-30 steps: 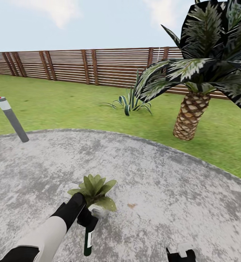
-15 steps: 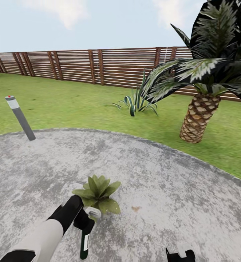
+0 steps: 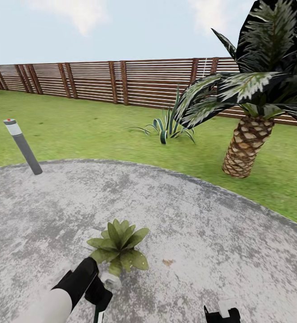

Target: Pick up the pesticide atomizer in the garden and spray insectifuge to fully cover both potted plants in the garden.

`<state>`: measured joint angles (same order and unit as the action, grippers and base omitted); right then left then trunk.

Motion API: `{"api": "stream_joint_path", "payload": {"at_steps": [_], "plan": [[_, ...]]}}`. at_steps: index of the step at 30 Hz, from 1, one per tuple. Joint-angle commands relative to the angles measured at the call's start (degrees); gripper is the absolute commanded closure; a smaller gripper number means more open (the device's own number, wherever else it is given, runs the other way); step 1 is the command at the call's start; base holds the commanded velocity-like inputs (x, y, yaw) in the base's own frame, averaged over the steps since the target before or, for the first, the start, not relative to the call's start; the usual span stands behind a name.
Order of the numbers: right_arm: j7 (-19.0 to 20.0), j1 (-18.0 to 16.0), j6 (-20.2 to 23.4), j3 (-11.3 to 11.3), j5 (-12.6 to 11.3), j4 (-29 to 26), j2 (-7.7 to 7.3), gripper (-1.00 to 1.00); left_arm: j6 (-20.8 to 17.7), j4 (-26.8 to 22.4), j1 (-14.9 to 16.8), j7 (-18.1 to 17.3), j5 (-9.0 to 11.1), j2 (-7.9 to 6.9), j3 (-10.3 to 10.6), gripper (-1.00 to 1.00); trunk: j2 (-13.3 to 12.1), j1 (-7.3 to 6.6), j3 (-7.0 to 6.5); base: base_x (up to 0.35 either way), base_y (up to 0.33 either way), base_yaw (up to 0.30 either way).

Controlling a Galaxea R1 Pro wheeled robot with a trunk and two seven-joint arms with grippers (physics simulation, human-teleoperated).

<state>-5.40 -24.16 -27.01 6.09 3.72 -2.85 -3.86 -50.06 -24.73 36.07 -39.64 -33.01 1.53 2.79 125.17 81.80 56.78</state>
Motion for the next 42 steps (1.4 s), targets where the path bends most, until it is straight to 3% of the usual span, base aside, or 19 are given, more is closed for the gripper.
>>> {"api": "stream_joint_path", "payload": {"at_steps": [1, 7, 9, 28, 32, 33, 34, 39, 42], "plan": [[-0.57, -0.03, -0.06, 0.41, 0.36, 0.04, -0.01, -1.0, 0.25, -0.46, -0.12, -0.53, -0.6, 0.23, 0.09, 1.0, 0.02, -0.01, 0.05, 0.0, 0.0, 0.0], [-0.58, -0.05, -0.06, 0.41, 0.34, 0.04, -0.01, -1.0, -0.05, -3.07, 0.54, -0.5, -0.37, 2.89, -0.24, 1.0, 0.02, -0.01, 0.05, 0.087, 0.0, 0.0], [-0.58, -0.07, -0.08, 0.41, 0.33, 0.04, -0.01, -1.0, -0.32, -5.1, 0.56, -0.52, -0.44, 3.17, -0.24, 1.0, 0.02, -0.01, 0.05, 0.028, 0.0, 0.0], [-0.58, -0.08, -0.06, 0.41, 0.32, 0.04, -0.01, -1.0, -0.1, -4.77, -0.15, -0.53, -0.11, 2.37, -0.81, 1.0, 0.02, -0.01, 0.05, -0.03, -0.084, 0.08], [-0.58, -0.06, -0.09, 0.41, 0.32, 0.04, -0.01, -1.0, 0.18, -4.56, -0.27, 0.03, -0.09, 1.81, -3.77, 1.0, 0.02, -0.01, 0.05, 0.0, 0.0, 0.006], [-0.58, -0.05, -0.07, 0.41, 0.32, 0.04, -0.01, -1.0, 0.23, -4.57, -0.28, 0.94, -0.03, 2.04, -5.27, 1.0, 0.02, -0.01, 0.05, 0.0, 0.0, 0.001], [-0.58, -0.04, -0.07, 0.41, 0.32, 0.04, -0.01, -1.0, 0.29, -5.15, -0.29, 3.28, 0.11, 3.31, -7.12, 1.0, 0.02, -0.01, 0.05, 0.0, 0.0, 0.0], [-0.58, -0.07, -0.08, 0.41, 0.32, 0.04, -0.01, -1.0, 0.23, -6.63, -0.11, 3.84, 0.18, 5.05, -7.63, 1.0, 0.02, -0.01, 0.05, 0.0, 0.0, 0.0], [-0.58, -0.05, -0.06, 0.42, 0.32, 0.04, -0.01, -1.0, 0.23, -6.4, -0.16, 3.81, 0.09, 5.28, -7.38, 1.0, 0.02, -0.01, 0.05, 0.0, 0.0, 0.0]]}}
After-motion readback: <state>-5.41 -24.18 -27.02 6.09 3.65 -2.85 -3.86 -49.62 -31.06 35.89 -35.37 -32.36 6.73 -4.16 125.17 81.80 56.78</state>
